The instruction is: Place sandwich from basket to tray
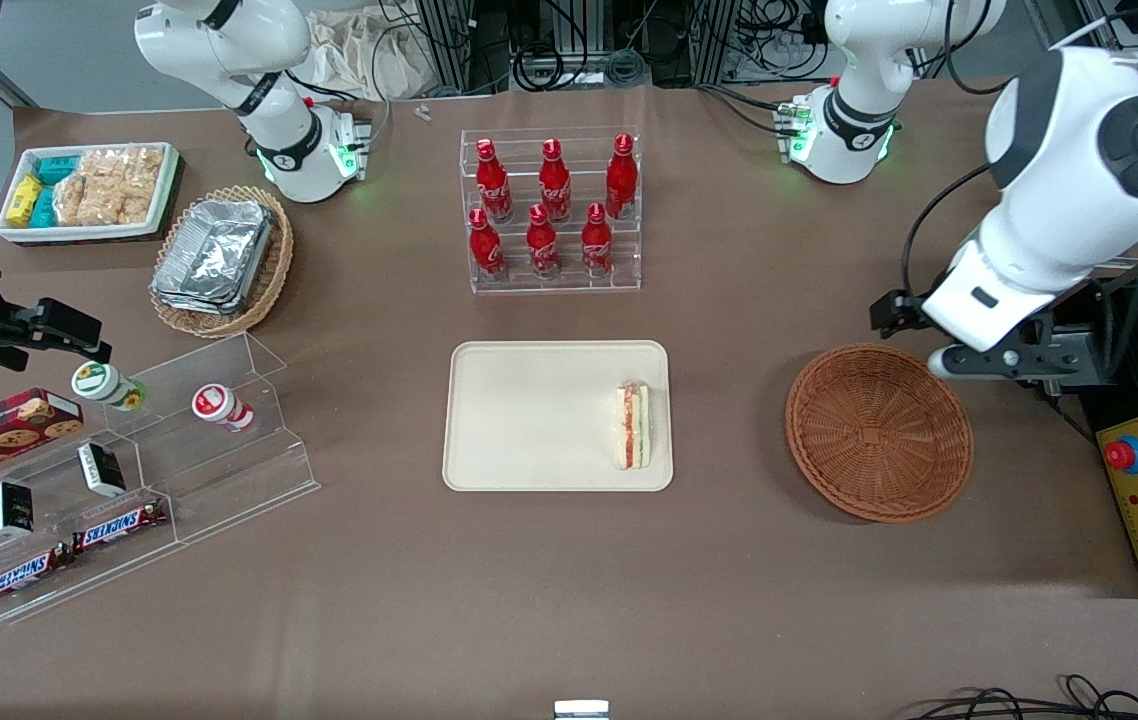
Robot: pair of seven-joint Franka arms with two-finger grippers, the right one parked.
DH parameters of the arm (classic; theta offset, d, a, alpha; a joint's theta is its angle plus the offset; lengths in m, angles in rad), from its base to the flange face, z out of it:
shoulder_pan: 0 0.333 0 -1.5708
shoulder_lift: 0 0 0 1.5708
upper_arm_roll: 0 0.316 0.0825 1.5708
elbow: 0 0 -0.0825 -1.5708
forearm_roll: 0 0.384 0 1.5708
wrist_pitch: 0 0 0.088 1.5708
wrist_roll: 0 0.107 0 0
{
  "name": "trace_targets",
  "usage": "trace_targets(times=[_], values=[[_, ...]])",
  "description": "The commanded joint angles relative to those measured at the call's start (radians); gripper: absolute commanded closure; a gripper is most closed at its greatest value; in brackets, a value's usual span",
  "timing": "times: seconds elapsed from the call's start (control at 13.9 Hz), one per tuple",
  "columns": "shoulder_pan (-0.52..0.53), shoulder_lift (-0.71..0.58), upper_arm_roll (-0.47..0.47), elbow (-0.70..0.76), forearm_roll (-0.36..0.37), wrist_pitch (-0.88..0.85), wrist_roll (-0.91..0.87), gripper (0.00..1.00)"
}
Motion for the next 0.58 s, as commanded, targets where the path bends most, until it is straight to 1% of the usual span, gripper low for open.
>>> trace_targets(times=[0.0, 0.22, 0.36, 0.5], values=[[0.063, -0.045, -0.003, -0.028, -0.017, -0.025, 0.096, 0.00], [0.100, -0.036, -0.003, 0.006, -0.020, -0.045, 0.110, 0.00], [0.105, 0.002, -0.003, 0.084, -0.022, -0.119, 0.196, 0.00], [0.108, 0.031, -0.003, 0.136, -0.025, -0.178, 0.210, 0.00]])
